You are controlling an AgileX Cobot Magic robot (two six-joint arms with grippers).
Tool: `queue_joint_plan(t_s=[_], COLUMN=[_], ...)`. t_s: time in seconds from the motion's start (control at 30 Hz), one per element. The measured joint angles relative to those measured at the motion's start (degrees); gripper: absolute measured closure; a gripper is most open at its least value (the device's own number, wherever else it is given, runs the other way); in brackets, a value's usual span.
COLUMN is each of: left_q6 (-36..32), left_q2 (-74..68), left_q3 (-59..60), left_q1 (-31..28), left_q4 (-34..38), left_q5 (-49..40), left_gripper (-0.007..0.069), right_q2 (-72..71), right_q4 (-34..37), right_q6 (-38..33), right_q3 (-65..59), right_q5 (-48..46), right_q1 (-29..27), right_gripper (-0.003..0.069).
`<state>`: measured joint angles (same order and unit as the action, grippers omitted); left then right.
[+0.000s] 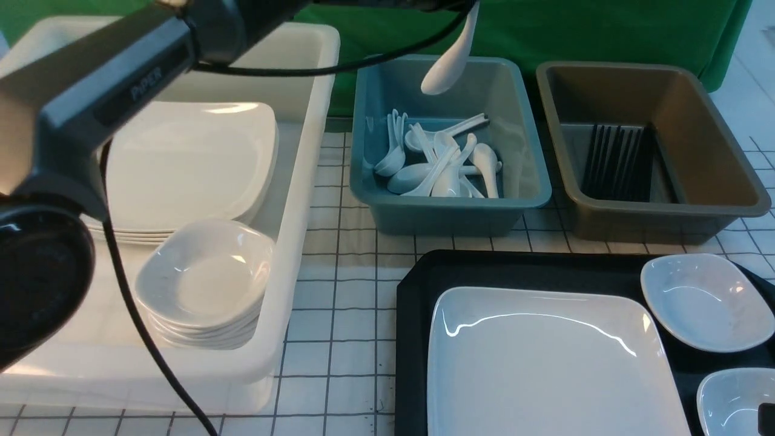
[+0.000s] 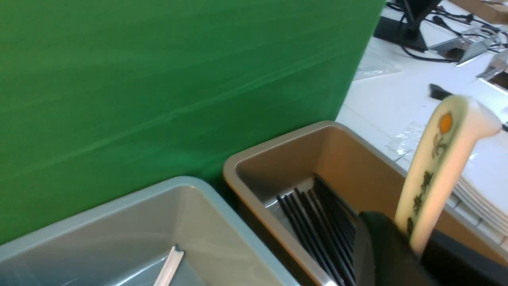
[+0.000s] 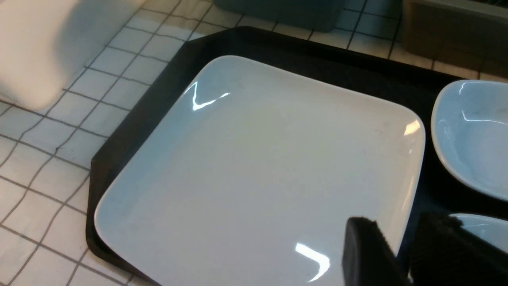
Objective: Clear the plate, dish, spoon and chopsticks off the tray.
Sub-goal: Use the left arm to put the soup spoon into the small storage box in the middle, then use the right arm to grab a small plate from the dinner plate
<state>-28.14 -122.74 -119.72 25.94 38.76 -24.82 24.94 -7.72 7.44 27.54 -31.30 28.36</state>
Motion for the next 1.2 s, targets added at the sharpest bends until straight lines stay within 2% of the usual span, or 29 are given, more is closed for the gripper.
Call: queue_joint_plan(t_s=[0.07,0.23,0.27,0.3,0.37,0.47,0.6,0.63,0.73,0.87,0.9,0.93,0.97,1.1,1.2], left_q6=[0.0,1.5,3.0,3.1,3.7,3.9,6.7,9.2,12.8,14.8,14.7,14.2,13.6,13.1,14.0], left_q2=[-1.2,-4.1,-5.2,-5.3,-6.1,-6.5,-6.3,-6.0,-5.0,0.4,0.4,3.0,4.8,11.0,15.6], left_q3=[0.0,0.0,0.0,0.0,0.0,0.0,0.0,0.0,0.0,0.0,0.0,0.0,0.0,0.0,0.2], left_q1=[0.1,0.1,0.0,0.0,0.0,0.0,-0.1,-0.2,-0.6,-1.2,-1.2,-1.2,-1.2,-1.2,-1.2], left_q4=[-0.2,-1.9,-3.0,-3.1,-4.4,-6.6,-8.7,-9.9,-10.7,-13.4,-13.5,-15.0,-16.2,-21.8,-26.8], left_q5=[1.4,3.7,3.7,3.7,2.9,-0.6,-5.9,-9.1,-15.7,-28.7,-28.7,-32.7,-35.2,-42.9,-44.6], left_gripper=[0.0584,0.0503,0.0454,0.0447,0.0382,0.0297,0.026,0.0258,0.0284,0.0449,0.0449,0.0522,0.0564,0.0623,0.0627], right_q2=[0.0,0.0,0.0,0.0,0.0,0.0,0.0,0.0,0.0,0.0,0.0,0.0,0.0,1.3,6.8], right_q4=[0.0,0.0,0.0,0.0,0.0,0.0,0.1,0.1,0.1,0.1,0.1,0.1,0.0,-2.3,-6.4], right_q6=[0.5,1.1,1.1,1.1,1.1,1.3,1.3,1.3,1.3,1.3,1.3,1.3,1.3,4.8,8.3], right_q3=[0.0,0.0,0.0,0.0,0.0,0.0,0.0,0.0,0.0,0.0,0.0,0.0,0.0,0.4,2.1], right_q5=[0.1,0.2,0.2,0.2,0.2,0.2,0.2,0.2,0.2,0.2,0.2,-0.2,-0.9,-10.2,-22.4], right_q1=[0.0,0.0,0.0,0.0,0.0,0.0,0.0,0.0,0.0,0.0,0.0,0.0,0.0,0.0,0.0], right_gripper=[0.0421,0.042,0.0419,0.0419,0.0419,0.0419,0.0419,0.0419,0.0419,0.0431,0.0431,0.0449,0.0472,0.0613,0.0629])
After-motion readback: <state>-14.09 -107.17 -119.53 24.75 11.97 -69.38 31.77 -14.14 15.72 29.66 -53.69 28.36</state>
